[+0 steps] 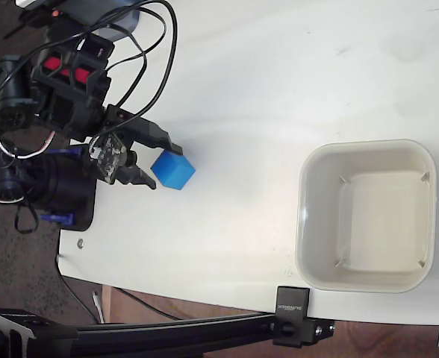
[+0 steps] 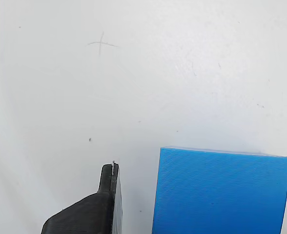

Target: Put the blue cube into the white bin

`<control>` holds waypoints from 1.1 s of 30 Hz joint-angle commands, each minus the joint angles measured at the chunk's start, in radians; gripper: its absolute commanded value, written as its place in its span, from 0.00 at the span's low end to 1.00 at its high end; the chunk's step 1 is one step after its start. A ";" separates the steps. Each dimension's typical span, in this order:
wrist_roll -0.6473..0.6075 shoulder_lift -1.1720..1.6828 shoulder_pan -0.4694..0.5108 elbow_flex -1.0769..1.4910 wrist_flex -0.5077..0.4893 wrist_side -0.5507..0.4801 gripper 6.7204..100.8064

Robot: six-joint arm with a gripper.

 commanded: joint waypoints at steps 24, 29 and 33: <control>-0.067 0.035 0.032 0.057 -0.098 -0.018 0.43; -0.150 0.074 0.058 -0.038 -0.006 -0.017 0.42; -0.308 0.028 0.137 -0.258 0.094 -0.017 0.43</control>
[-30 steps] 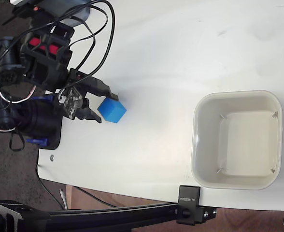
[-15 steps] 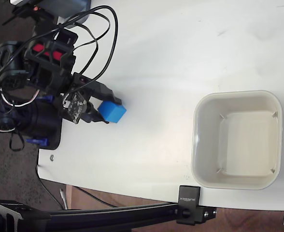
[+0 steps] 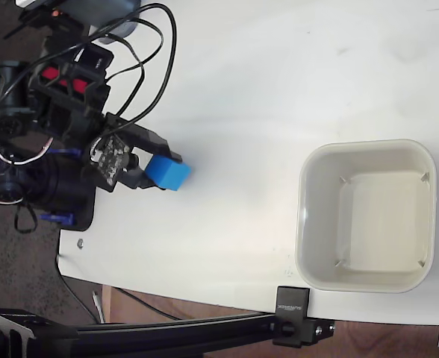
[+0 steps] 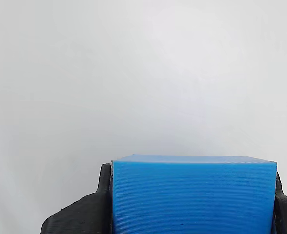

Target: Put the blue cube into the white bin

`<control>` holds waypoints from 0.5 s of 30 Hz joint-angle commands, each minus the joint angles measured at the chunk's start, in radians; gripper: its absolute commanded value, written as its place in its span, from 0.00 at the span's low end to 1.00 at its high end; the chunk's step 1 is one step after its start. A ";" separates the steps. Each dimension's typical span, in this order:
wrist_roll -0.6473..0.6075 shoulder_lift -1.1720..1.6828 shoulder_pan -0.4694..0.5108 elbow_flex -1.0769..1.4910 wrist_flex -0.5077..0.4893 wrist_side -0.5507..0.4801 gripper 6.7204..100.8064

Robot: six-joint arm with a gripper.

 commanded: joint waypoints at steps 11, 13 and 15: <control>-0.629 -0.324 0.314 -0.824 0.009 -0.199 0.44; -0.681 -0.376 0.354 -0.876 -0.038 -0.261 0.45; -0.716 -0.422 0.383 -0.907 -0.098 -0.314 0.45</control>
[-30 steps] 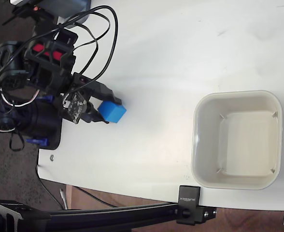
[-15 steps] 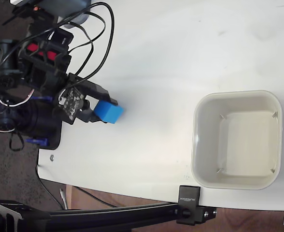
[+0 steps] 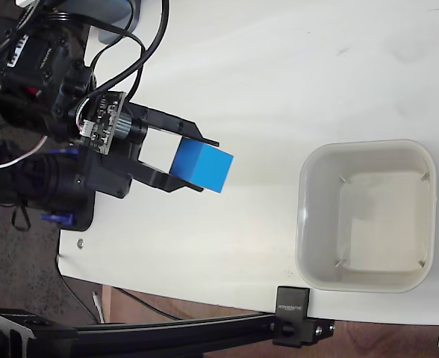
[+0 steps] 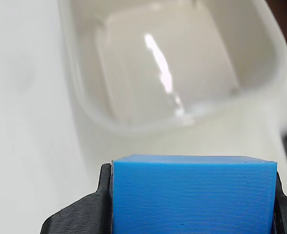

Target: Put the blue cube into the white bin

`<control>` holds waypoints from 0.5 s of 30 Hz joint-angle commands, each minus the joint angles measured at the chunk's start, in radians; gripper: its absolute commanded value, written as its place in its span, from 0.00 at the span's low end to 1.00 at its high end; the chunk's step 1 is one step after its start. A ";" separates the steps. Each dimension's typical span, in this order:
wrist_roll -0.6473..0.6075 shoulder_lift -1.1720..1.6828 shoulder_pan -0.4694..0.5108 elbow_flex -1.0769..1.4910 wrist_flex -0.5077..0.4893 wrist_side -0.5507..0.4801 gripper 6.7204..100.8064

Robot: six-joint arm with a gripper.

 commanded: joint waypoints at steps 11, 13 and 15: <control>-0.152 -0.324 0.164 -0.304 -0.285 -0.290 0.44; -0.166 -0.362 0.183 -0.330 -0.290 -0.311 0.45; -0.173 -0.391 0.193 -0.354 -0.295 -0.321 0.47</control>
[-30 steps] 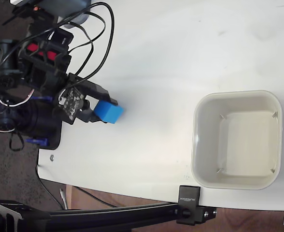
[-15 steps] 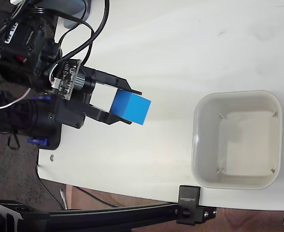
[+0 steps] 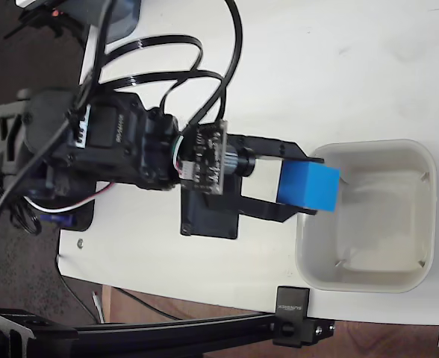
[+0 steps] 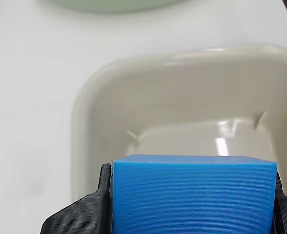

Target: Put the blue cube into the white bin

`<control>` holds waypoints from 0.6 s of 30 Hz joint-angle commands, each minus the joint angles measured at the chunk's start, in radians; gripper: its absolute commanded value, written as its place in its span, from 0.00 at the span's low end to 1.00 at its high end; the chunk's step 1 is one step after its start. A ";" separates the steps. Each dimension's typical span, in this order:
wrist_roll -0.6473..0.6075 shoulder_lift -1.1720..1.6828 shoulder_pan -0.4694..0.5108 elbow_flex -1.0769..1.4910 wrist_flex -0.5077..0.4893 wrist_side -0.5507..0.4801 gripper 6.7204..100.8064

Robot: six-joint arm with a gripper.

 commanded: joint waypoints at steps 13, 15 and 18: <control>-0.032 -0.124 0.048 -0.230 -0.031 -0.046 0.85; -0.035 -0.118 0.049 -0.232 -0.032 -0.046 0.94; -0.057 -0.103 0.054 -0.218 -0.046 -0.051 0.99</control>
